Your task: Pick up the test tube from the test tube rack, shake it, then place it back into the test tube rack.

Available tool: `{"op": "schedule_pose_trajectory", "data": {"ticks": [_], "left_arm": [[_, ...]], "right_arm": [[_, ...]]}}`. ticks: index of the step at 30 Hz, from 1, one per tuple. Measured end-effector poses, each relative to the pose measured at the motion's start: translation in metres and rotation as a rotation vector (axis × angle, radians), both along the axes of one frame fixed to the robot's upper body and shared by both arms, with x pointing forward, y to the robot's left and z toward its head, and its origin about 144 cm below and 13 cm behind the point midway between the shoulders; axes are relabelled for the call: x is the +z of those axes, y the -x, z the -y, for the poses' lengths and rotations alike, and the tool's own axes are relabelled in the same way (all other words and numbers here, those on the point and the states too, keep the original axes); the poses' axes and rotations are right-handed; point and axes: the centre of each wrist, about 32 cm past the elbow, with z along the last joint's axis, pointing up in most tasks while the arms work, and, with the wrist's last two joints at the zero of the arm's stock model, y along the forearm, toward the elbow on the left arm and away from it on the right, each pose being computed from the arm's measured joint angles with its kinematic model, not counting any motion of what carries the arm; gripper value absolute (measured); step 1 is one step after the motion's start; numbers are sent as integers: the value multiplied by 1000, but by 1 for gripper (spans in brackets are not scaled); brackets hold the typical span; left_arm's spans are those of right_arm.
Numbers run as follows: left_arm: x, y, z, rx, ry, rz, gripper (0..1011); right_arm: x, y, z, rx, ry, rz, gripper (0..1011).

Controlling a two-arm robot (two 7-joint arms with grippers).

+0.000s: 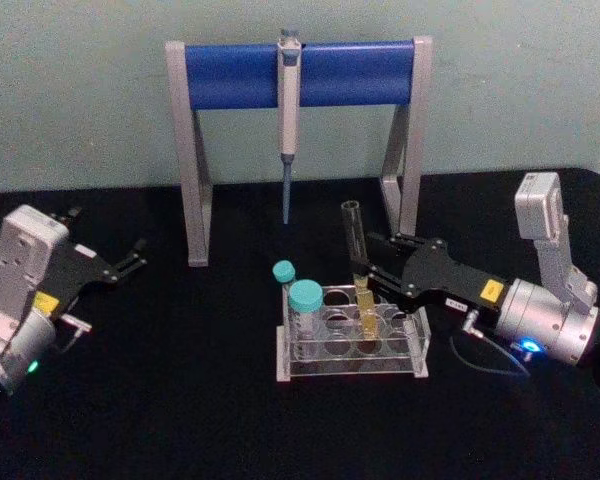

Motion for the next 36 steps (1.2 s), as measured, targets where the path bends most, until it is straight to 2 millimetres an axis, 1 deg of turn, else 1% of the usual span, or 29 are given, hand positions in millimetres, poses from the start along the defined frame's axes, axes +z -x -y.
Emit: {"op": "schedule_pose_trajectory", "data": {"ticks": [1, 4, 7, 8, 10, 11, 14, 15, 17, 18, 20, 31, 36], "left_arm": [[0, 0, 0, 0, 0, 0, 1001], [0, 0, 0, 0, 0, 0, 1001], [0, 0, 0, 0, 0, 0, 1001], [0, 0, 0, 0, 0, 0, 1001], [0, 0, 0, 0, 0, 0, 1001], [0, 0, 0, 0, 0, 0, 1001], [0, 0, 0, 0, 0, 0, 1001], [0, 0, 0, 0, 0, 0, 1002], [0, 0, 0, 0, 0, 0, 1001], [0, 0, 0, 0, 0, 0, 1001], [0, 0, 0, 0, 0, 0, 1001], [0, 0, 0, 0, 0, 0, 1001], [0, 0, 0, 0, 0, 0, 1001]], "right_arm": [[0, 0, 0, 0, 0, 0, 422], [0, 0, 0, 0, 0, 0, 552], [0, 0, 0, 0, 0, 1, 614], [0, 0, 0, 0, 0, 1, 672], [0, 0, 0, 0, 0, 1, 709], [0, 0, 0, 0, 0, 1, 765], [0, 0, 0, 0, 0, 1, 818], [0, 0, 0, 0, 0, 1, 880], [0, 0, 0, 0, 0, 1, 911], [0, 0, 0, 0, 0, 1, 959], [0, 0, 0, 0, 0, 1, 1000], [0, 0, 0, 2, -1, 6, 1000], [5, 3, 1, -5, -36, 48, 1000]]}}
